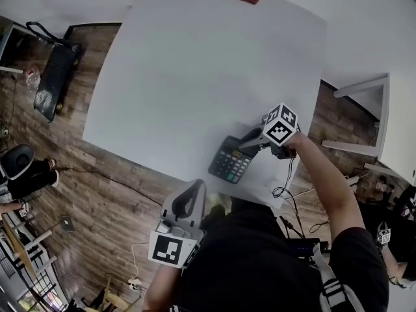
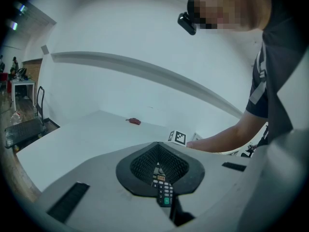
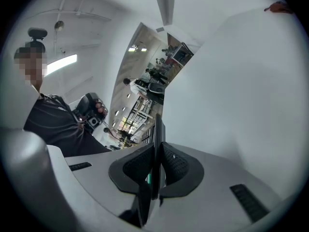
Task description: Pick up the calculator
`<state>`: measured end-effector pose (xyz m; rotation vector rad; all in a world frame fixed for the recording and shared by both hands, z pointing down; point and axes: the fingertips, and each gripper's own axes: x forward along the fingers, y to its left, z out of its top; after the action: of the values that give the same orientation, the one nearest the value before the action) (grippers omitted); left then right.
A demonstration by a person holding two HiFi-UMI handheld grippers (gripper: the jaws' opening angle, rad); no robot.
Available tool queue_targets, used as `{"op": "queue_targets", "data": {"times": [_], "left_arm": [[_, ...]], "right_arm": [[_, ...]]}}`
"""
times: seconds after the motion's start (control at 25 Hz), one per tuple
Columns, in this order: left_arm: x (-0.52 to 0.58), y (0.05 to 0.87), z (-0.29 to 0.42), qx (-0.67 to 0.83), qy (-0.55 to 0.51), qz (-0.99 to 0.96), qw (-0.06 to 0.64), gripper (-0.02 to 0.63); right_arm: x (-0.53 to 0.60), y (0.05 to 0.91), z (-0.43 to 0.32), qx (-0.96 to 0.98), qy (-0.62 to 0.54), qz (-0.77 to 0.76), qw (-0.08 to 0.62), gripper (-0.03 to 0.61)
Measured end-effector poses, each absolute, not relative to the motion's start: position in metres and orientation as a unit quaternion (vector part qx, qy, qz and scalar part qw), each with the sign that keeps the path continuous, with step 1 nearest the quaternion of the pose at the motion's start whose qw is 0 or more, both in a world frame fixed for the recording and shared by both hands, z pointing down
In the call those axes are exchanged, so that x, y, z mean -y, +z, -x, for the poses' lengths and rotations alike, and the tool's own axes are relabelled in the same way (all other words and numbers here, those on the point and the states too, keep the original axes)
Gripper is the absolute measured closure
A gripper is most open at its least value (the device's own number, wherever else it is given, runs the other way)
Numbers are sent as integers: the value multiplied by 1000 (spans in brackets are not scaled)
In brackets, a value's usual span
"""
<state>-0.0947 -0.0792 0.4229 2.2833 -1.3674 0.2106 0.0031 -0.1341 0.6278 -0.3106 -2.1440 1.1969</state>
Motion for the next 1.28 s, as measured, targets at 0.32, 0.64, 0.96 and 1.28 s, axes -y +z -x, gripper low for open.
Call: {"op": "queue_targets", "data": {"times": [0.32,0.64,0.96,1.28], "left_arm": [[68,407,95,482,64,-848,209,606],[44,390,98,464,40,-865,185,606],[19,372,99,445,12,-881,158,607],[-9,354,98,429,-13,-893,137,607]], "right_arm": [[124,590,-4,839,456,79,285,526],[82,534,-10,847,477,60,227,526],[33,469,-16,863,472,65,168,526],[-18,440,-24,874,454,67,157,526]]}}
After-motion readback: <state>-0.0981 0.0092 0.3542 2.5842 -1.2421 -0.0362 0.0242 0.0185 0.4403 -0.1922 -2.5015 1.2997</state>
